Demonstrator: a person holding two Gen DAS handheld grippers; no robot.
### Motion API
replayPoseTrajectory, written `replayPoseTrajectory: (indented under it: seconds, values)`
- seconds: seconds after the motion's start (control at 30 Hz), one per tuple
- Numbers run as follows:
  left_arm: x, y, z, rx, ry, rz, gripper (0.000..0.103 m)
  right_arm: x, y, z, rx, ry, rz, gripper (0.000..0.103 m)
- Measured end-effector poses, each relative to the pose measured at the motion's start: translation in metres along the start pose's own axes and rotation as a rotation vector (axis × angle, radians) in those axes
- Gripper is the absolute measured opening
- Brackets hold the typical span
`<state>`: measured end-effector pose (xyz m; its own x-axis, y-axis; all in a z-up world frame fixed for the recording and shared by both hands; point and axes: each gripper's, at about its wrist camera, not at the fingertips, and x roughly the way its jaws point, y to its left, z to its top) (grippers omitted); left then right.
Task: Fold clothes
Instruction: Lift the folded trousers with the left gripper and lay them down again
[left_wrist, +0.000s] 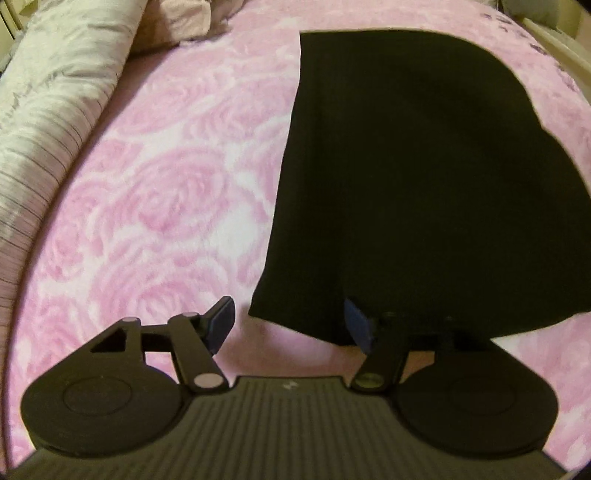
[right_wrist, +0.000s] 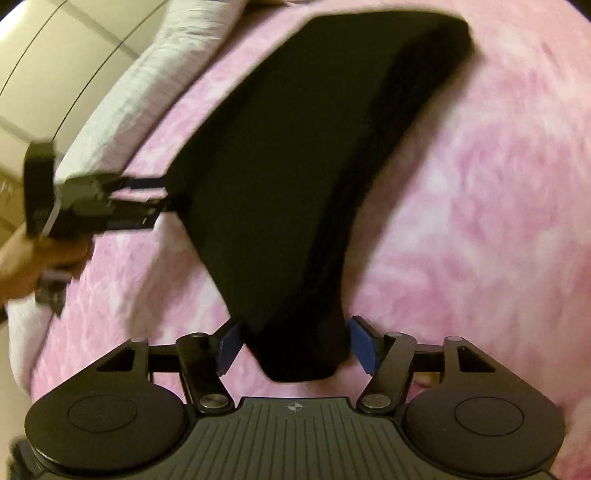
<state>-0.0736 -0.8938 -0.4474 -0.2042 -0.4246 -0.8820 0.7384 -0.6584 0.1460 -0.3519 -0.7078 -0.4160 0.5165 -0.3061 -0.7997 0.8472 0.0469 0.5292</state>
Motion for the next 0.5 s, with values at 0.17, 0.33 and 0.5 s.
replayPoseTrajectory:
  seconds: [0.17,0.33,0.5]
  values:
    - [-0.019,-0.009,-0.005,0.154,-0.048,0.046,0.065,0.006,-0.012,0.003,0.097,0.008,0.054,0.064]
    - [-0.031,-0.046,-0.035,0.703,-0.078,0.096,0.069,0.012,-0.024,0.006,0.194,0.016,0.107,0.064]
    - [-0.003,-0.077,-0.07,1.251,-0.14,0.209,0.078,0.024,-0.023,0.01,0.222,0.015,0.122,0.028]
